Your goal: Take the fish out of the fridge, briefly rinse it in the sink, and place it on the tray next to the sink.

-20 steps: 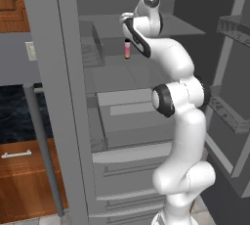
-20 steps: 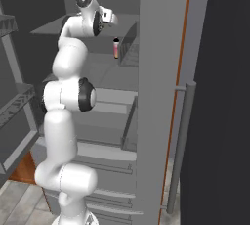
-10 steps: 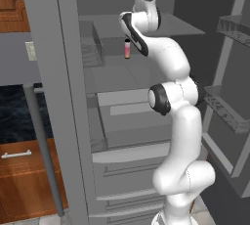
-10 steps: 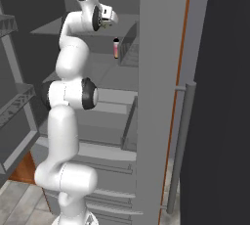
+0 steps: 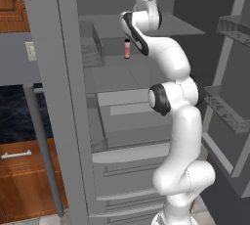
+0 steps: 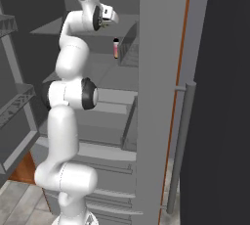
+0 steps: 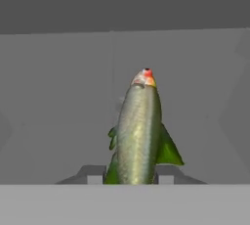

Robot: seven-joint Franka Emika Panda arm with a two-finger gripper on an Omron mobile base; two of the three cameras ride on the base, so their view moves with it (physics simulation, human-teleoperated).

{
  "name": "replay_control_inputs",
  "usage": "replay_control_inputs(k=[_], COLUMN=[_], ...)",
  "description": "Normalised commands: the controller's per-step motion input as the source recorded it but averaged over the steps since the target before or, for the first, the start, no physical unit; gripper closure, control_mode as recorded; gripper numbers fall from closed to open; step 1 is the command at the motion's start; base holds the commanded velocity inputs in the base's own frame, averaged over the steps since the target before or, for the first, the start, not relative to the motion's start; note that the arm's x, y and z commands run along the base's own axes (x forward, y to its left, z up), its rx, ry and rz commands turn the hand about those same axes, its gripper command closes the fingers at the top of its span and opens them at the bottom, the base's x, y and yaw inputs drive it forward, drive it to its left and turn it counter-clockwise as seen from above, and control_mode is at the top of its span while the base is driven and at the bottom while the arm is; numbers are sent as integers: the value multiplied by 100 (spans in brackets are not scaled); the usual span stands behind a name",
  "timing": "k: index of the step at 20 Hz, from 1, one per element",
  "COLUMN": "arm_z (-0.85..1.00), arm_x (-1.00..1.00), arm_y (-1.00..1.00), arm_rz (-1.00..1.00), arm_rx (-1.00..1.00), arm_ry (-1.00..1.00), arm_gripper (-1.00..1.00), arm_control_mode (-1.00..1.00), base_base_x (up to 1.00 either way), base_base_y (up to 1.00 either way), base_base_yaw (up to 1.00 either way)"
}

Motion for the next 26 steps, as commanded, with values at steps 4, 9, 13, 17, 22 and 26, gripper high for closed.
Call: replay_control_inputs(k=[4, 9, 13, 17, 22, 26], arm_z=[-1, -6, 0, 0, -82, -54], arm_x=[1, -68, -100, -100, -100, -100], arm_y=[0, 0, 0, 0, 0, 0], arm_rz=[0, 0, 0, -1, 0, -3], arm_rx=[-1, 0, 0, 0, 0, 6], arm_ry=[-2, -1, -21, -36, -44, -23], arm_gripper=[100, 100, 100, 100, 100, 100], arm_control_mode=[-100, -100, -100, -100, -100, -100], base_base_x=[0, 0, 0, 0, 0, 0], base_base_y=[0, 0, 0, 0, 0, 0], base_base_yaw=[0, 0, 0, 0, 0, 0])
